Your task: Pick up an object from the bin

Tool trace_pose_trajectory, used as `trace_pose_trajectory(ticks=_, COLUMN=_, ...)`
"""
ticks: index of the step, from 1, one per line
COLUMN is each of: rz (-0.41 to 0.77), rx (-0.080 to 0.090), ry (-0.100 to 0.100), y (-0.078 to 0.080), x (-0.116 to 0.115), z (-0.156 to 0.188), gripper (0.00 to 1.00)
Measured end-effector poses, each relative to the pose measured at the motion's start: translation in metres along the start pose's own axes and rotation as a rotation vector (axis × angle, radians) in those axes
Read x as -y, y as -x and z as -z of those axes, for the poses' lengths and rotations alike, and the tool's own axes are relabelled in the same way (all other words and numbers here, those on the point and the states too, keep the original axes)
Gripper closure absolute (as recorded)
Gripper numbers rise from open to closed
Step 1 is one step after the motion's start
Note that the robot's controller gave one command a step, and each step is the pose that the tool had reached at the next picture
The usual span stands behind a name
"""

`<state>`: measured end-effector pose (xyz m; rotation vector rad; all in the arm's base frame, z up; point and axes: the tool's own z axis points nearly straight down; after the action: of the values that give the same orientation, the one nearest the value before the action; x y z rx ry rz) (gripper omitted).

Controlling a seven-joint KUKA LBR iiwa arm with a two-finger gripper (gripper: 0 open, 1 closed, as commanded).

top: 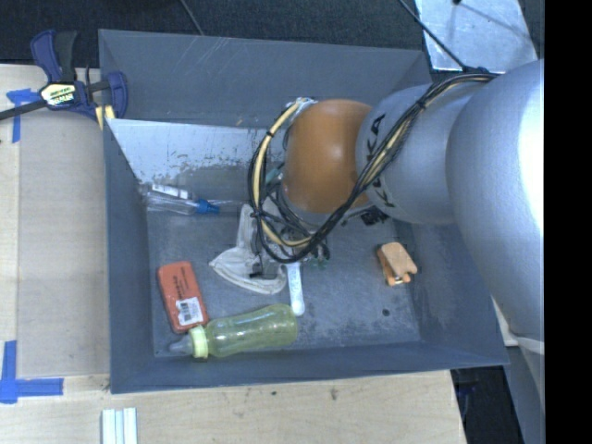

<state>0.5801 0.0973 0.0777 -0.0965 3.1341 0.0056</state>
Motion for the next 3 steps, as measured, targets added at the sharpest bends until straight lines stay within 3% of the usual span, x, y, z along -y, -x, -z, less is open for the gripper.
trace_pose_trajectory(ticks=1, rz=0.0, rx=0.0, ry=0.0, y=0.0, x=0.0, z=0.0, gripper=1.0)
trace_pose_trajectory(ticks=2, rz=-0.003, rx=-0.001, ry=-0.003, y=0.0, x=0.006, z=0.138, gripper=1.0)
trace_pose_trajectory(ticks=3, rz=-0.003, rx=-0.003, ry=-0.003, y=0.0, x=0.006, z=0.138, gripper=0.0)
